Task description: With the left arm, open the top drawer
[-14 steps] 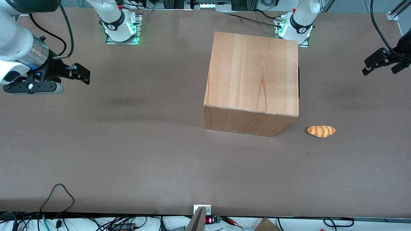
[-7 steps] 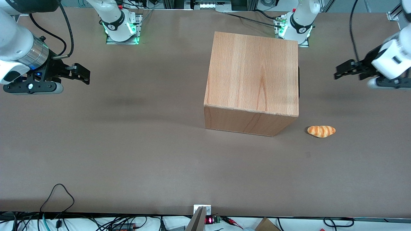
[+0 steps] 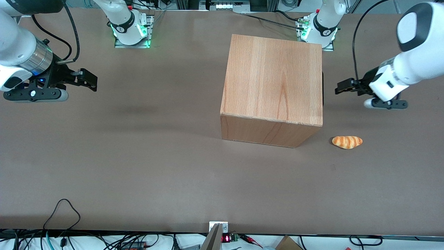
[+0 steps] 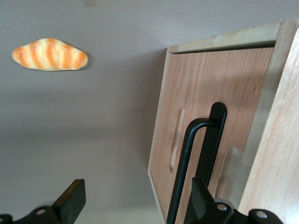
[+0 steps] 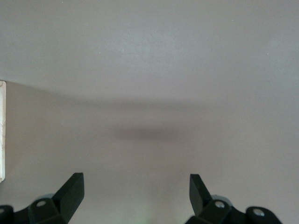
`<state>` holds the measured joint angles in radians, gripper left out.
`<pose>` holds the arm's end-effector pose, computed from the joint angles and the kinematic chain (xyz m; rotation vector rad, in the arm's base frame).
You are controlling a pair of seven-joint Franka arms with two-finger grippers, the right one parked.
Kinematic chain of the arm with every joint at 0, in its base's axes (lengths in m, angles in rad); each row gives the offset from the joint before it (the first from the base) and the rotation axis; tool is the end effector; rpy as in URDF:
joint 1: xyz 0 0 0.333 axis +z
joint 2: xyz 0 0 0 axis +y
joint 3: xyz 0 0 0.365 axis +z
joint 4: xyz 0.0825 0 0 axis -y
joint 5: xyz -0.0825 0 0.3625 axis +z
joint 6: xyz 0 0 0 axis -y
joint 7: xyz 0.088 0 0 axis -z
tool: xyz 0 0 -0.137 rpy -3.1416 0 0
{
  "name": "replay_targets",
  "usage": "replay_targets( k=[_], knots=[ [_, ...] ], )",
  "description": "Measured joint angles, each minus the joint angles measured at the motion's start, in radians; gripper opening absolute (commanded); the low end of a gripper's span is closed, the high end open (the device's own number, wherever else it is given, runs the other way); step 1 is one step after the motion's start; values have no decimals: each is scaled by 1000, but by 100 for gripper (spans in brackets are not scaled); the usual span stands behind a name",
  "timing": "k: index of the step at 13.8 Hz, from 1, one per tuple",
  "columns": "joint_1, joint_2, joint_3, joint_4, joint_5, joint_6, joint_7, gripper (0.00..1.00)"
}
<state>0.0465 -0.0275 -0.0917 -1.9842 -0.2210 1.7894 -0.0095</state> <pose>0.5027 -0.0483 0.4928 2.9265 0.0451 -0.2536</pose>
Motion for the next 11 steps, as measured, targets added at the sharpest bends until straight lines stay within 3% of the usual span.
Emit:
replay_targets(
  k=[11],
  knots=[
    [-9, 26, -13, -64, -4, 42, 35, 100]
  ],
)
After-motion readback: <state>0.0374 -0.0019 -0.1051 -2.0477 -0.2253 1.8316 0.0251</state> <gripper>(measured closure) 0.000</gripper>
